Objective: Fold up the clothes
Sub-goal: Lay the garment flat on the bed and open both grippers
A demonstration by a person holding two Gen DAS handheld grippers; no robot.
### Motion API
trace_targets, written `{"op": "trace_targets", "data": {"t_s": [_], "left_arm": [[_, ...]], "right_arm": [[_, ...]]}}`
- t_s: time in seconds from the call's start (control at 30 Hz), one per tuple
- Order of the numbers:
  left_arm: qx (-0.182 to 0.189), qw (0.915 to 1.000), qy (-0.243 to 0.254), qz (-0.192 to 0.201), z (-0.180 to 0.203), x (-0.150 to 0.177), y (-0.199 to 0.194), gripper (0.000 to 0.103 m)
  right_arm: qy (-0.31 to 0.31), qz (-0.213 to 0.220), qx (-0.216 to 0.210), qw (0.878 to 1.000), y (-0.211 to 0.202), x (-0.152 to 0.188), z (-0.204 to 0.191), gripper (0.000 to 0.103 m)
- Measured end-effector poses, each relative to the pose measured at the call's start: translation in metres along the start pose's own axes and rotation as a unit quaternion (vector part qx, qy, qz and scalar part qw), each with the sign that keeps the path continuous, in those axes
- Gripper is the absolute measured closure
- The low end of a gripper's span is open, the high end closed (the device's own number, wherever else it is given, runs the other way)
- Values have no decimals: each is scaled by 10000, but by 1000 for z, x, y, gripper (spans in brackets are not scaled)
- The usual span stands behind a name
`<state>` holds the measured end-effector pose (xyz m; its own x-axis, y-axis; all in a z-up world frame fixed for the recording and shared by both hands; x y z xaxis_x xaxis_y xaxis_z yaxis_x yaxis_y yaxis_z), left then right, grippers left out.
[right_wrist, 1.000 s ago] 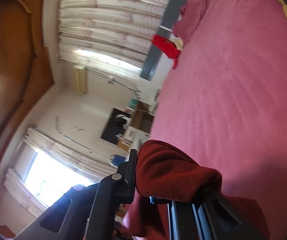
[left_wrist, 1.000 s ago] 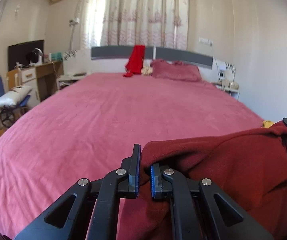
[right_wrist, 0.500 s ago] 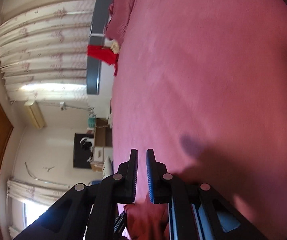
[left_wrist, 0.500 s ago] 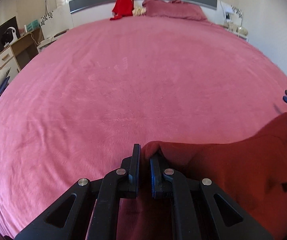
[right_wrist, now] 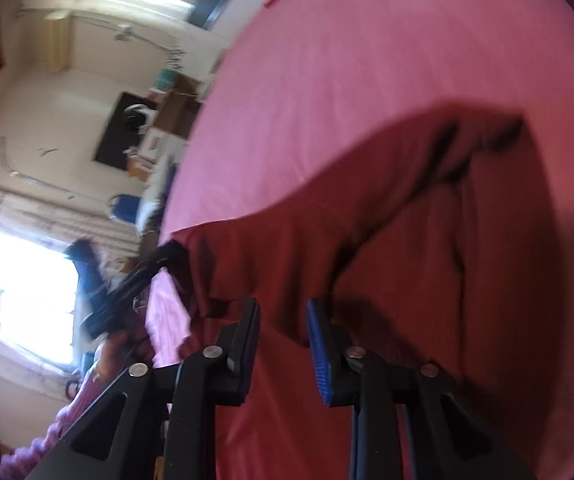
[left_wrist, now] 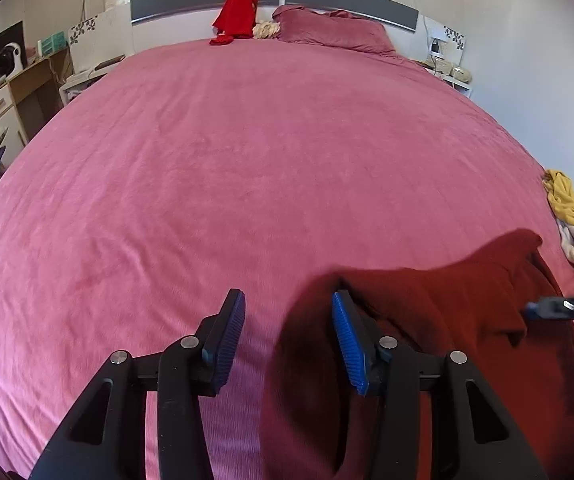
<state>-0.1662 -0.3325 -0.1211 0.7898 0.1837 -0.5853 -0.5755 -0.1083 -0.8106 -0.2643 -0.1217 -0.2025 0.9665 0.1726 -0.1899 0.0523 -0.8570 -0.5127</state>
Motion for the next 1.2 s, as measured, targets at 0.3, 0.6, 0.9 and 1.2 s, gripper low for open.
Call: {"op": "trace_targets", "data": {"t_s": [0.3,0.6,0.9,1.2], "left_arm": [[-392,9990,-191,-44,-2,2,23,55],[-807,9967,-29,-10,-10,-37,52,48],[-928,9926,-778,13,-60,-14,22,46],[-312,9883,-1478,-187,-97,75,-67,46]], "right_arm": [[877,-234,-654,9937,48,-47,9,95],[1490,1278,-639,9785,36,-168,34,74],[454,883,81,9950,-41,-132,21,72],[149,960,1268,9872,-152,19,20,70]]}}
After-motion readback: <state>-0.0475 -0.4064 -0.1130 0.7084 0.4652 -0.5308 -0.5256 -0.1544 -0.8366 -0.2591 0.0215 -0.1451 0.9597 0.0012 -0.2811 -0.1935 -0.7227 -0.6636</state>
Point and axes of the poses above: each gripper's, at about its wrist camera, not at the fingertips, and y roughly the way its jaws point, z to its right, x to its underside, the point moved 1 cm from there along y, roughly the way its jaws point, and after that the axes turned 4 degrees about -x, right-handed, at the moved point
